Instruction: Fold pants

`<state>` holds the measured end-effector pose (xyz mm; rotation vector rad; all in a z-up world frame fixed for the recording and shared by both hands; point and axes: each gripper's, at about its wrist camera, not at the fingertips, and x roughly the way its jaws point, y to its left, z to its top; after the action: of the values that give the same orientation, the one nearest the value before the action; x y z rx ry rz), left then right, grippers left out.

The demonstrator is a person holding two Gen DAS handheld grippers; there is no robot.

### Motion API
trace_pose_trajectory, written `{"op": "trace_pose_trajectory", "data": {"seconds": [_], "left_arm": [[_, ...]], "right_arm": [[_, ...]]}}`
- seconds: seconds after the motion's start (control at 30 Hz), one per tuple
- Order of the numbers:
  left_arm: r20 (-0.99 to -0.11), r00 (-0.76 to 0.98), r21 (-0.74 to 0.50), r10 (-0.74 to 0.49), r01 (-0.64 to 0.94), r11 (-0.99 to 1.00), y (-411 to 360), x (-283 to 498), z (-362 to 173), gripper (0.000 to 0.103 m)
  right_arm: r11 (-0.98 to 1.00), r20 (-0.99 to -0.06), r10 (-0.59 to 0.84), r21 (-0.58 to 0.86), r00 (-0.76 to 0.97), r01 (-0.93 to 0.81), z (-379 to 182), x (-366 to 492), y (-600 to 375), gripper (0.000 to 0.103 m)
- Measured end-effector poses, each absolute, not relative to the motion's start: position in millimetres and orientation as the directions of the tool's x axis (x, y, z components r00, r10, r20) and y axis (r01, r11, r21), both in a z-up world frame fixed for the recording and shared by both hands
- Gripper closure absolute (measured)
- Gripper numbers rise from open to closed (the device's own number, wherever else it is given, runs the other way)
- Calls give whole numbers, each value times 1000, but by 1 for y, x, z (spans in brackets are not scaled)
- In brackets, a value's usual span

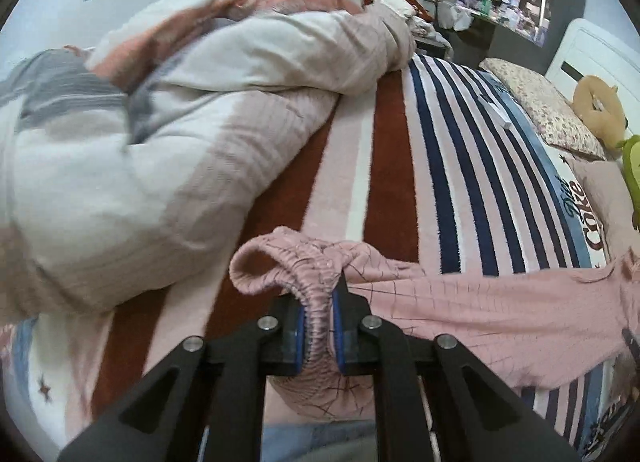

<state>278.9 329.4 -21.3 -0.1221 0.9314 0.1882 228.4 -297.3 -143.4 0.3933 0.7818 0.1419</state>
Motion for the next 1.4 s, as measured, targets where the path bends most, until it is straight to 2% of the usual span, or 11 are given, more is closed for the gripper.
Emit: {"op": "trace_pose_trajectory", "data": {"seconds": [0.2,0.27,0.4,0.43,0.67,0.8,0.93,1.03,1.07,1.1,1.4], "left_arm": [[-873,475,-11,114,-251,968,345,261,-46,90],[-898,414,43,148,-253,967,341,263,-65,81],[-838,489,169,244,-193,967,317,254,-50,23],[-797,540,199,271,-189,962,308,249,-36,17],[-791,611,50,44,-8,999,248,270,-18,17],[-834,545,-22,-90,131,991,201,297,-55,17],[-872,480,15,-96,221,975,155,319,-94,17],[-888,453,28,-75,215,976,148,338,-111,17],[-890,448,18,-82,215,977,148,340,-114,17],[-890,448,8,-91,214,977,147,342,-114,17],[-863,499,9,-75,164,986,158,340,-107,17]], "right_arm": [[914,-707,304,406,639,14,-151,188,-284,98],[900,-744,321,432,586,54,-170,192,-286,94],[935,-773,245,348,585,68,-164,188,-298,50],[955,-772,197,290,604,58,-154,185,-299,45],[997,-737,26,-31,675,-73,-91,215,-302,37],[945,-749,-91,-273,657,-180,-103,260,-284,32],[858,-749,-231,-458,621,-234,-133,289,-281,32],[842,-733,-285,-500,617,-205,-146,305,-294,43],[831,-724,-303,-519,620,-200,-148,309,-298,59],[821,-720,-317,-534,617,-201,-150,312,-300,102],[846,-581,-366,-533,727,0,-98,314,-337,101]]}}
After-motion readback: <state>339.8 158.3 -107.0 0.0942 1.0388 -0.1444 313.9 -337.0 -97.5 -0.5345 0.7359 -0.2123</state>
